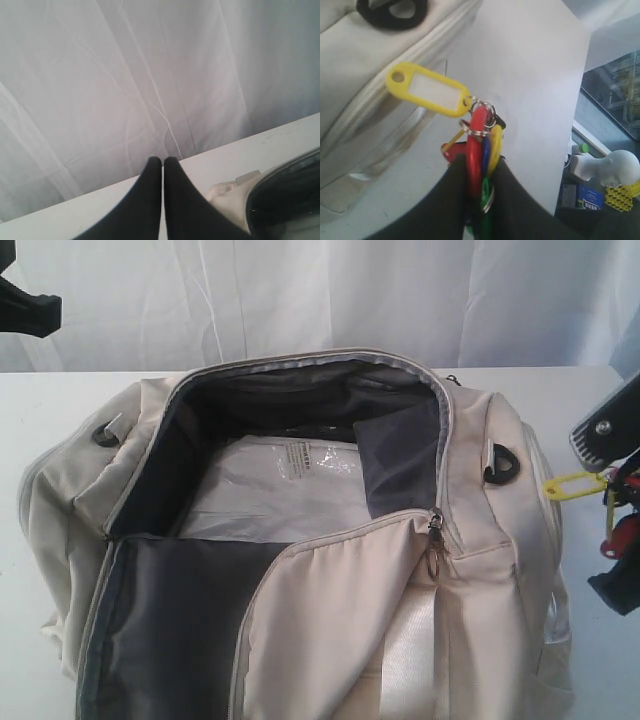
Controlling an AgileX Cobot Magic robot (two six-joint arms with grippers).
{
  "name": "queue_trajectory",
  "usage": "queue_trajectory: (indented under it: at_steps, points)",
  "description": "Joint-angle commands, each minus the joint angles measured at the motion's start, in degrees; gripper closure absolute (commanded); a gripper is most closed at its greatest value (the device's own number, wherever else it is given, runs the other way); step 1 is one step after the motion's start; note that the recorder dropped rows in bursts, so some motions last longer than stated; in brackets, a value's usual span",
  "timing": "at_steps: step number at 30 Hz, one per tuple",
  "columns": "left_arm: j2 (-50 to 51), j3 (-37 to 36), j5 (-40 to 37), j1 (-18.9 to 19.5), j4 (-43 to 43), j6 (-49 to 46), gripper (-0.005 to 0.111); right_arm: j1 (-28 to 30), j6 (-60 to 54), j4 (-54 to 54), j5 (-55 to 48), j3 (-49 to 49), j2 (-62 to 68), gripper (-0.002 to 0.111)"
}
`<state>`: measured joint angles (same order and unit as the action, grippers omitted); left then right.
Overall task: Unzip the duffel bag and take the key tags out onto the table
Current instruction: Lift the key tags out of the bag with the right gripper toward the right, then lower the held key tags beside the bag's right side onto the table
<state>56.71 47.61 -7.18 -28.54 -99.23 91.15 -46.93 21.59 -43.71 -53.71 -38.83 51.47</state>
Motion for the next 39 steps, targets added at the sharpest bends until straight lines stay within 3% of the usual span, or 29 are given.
queue_trajectory:
  at_steps: [1,11,15,21,24,28,33,35,39]
  points:
    - [-0.73,0.41,-0.07,-0.14,-0.72,0.06,0.098,0.21,3.42,-2.98,4.51,2.85,-0.36,0.108]
    - [-0.73,0.41,-0.07,-0.14,-0.72,0.06,0.098,0.21,21.37,-15.74,6.81,10.26,3.47,0.108]
    - [-0.73,0.41,-0.07,-0.14,-0.72,0.06,0.098,0.21,25.97,-18.20,12.31,11.57,6.04,0.108]
    - [-0.73,0.20,-0.07,-0.14,-0.72,0.06,0.098,0.44,34.55,-24.93,12.68,11.62,13.56,0.106]
    - [-0.73,-0.75,-0.07,-0.14,-0.72,0.06,0.098,2.18,37.96,-25.34,12.46,11.62,17.74,0.098]
    - [-0.73,-2.28,-0.07,-0.14,-0.72,-0.05,0.098,3.58,40.46,-25.09,13.83,11.62,21.45,0.079]
    - [-0.73,-2.84,-1.55,-0.14,-0.72,-0.15,0.098,3.58,42.07,-21.85,20.71,11.50,21.49,0.040]
    - [-0.73,-2.84,-2.51,-0.14,-0.72,-0.15,0.098,3.58,43.41,-21.85,21.02,11.40,21.27,0.035]
    - [-0.73,-2.84,-3.13,-0.14,-0.72,-0.15,0.098,3.58,43.40,-21.85,20.86,11.43,21.06,0.038]
